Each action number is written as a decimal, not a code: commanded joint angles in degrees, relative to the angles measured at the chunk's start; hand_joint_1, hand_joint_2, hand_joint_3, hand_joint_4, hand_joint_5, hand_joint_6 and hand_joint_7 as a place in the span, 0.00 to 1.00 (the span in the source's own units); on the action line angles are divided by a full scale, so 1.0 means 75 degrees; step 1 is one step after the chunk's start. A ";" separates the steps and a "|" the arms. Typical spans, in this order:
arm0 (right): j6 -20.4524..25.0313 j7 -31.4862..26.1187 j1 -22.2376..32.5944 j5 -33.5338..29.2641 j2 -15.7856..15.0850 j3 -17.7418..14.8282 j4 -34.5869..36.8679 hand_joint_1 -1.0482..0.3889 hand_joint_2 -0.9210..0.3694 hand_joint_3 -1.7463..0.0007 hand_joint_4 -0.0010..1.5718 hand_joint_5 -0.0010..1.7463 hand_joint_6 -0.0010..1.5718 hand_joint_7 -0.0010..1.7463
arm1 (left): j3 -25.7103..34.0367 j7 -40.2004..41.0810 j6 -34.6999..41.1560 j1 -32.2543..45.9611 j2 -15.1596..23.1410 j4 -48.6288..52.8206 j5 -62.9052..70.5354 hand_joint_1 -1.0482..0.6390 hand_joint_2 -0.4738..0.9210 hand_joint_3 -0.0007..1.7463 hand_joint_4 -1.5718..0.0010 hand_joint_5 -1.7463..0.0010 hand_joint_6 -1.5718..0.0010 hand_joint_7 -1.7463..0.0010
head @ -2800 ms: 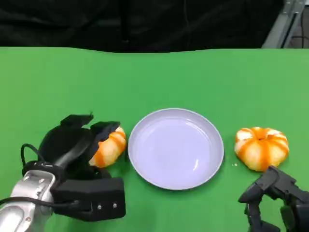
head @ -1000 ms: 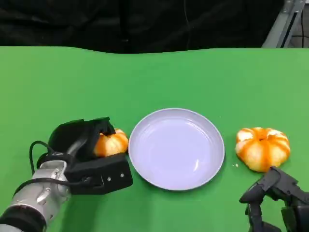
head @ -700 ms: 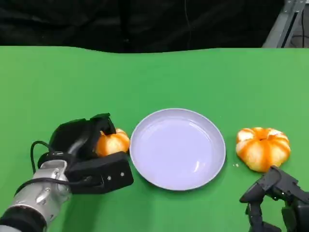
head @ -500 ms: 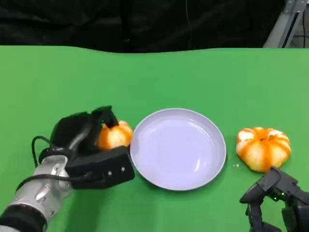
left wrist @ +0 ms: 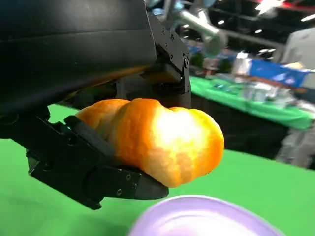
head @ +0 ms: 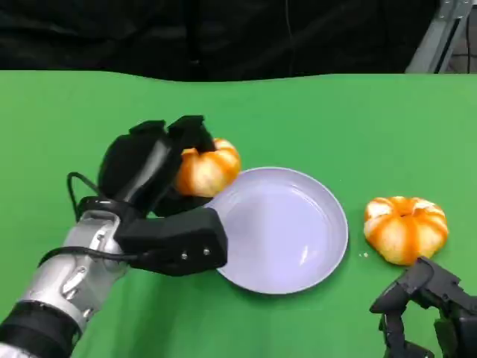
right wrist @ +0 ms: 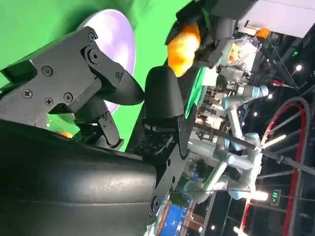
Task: Grasp the bread from the table and place it into the plate.
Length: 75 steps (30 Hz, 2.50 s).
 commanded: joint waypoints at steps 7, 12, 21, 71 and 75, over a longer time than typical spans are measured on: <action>0.0229 -0.0082 0.0146 -0.0040 -0.0004 -0.0009 -0.0293 0.65 0.34 0.28 0.54 1.00 0.48 0.87 | -0.0018 -0.0399 -0.0061 0.0048 0.0023 -0.0328 0.0026 0.59 0.79 0.45 0.58 0.00 0.59 0.06; 0.0100 -0.0155 0.0084 -0.0084 0.0009 -0.0007 -0.0198 0.64 0.33 0.31 0.54 1.00 0.48 0.86 | -0.0726 -0.0514 -0.0471 -0.0323 -0.0729 0.0191 0.0183 0.59 0.89 0.29 0.59 0.00 0.61 0.05; 0.0552 -0.0202 0.0275 -0.0189 0.0113 0.0104 -0.0564 0.65 0.31 0.31 0.53 1.00 0.48 0.87 | -0.1082 -0.0307 -0.0505 -0.0602 -0.1143 0.1183 0.0484 0.60 0.91 0.26 0.60 0.00 0.58 0.11; 0.0402 -0.0216 0.0189 -0.0143 0.0003 0.0095 -0.0453 0.65 0.33 0.30 0.53 1.00 0.48 0.86 | -0.0158 -0.3745 0.0961 0.0885 -0.0680 -0.1747 -0.1405 0.07 1.00 0.27 0.97 0.99 0.85 0.98; 0.0204 -0.0245 0.0087 -0.0114 -0.0012 0.0064 -0.0250 0.65 0.32 0.31 0.53 1.00 0.48 0.86 | 0.0312 -0.3925 0.0865 0.1420 -0.0678 -0.2630 -0.2169 0.28 1.00 0.13 0.82 0.94 0.75 0.97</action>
